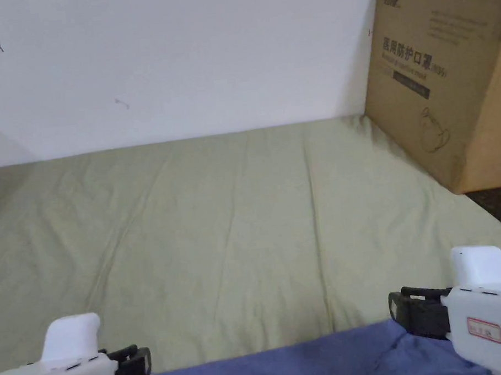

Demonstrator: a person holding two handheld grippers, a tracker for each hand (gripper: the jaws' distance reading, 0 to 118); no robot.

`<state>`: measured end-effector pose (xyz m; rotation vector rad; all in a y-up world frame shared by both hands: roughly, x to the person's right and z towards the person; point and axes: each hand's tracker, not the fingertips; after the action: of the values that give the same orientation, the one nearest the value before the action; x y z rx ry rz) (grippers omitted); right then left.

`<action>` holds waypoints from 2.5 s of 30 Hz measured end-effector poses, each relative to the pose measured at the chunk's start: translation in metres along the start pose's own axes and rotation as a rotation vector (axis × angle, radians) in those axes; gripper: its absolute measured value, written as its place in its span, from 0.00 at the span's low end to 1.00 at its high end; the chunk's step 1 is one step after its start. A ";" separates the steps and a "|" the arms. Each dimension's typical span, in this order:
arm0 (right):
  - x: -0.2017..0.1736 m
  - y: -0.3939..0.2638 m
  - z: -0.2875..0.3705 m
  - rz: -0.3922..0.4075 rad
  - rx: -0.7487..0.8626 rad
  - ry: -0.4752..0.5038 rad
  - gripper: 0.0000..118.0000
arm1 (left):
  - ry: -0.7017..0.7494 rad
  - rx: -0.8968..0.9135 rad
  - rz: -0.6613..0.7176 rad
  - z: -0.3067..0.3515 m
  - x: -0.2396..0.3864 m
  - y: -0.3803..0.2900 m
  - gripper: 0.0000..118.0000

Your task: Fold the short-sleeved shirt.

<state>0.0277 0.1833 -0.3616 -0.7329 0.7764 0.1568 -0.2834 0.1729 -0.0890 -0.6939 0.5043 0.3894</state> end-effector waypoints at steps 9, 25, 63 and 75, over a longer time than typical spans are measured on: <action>-0.019 -0.012 -0.027 0.028 -0.057 -0.060 0.00 | 0.003 0.041 -0.030 -0.010 0.017 -0.004 0.00; -0.013 -0.011 -0.011 0.032 -0.129 -0.043 0.00 | -0.361 -0.132 0.554 -0.021 -0.206 -0.069 1.00; -0.032 0.000 -0.011 0.041 -0.136 0.058 0.00 | 0.126 0.009 0.107 0.008 -0.113 -0.029 0.07; -0.015 -0.004 0.002 0.002 -0.120 0.082 0.00 | -0.296 -0.236 0.179 -0.097 0.055 -0.026 0.28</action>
<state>0.0201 0.1838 -0.3479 -0.8566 0.8515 0.1775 -0.2550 0.0973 -0.1703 -0.8042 0.2408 0.7159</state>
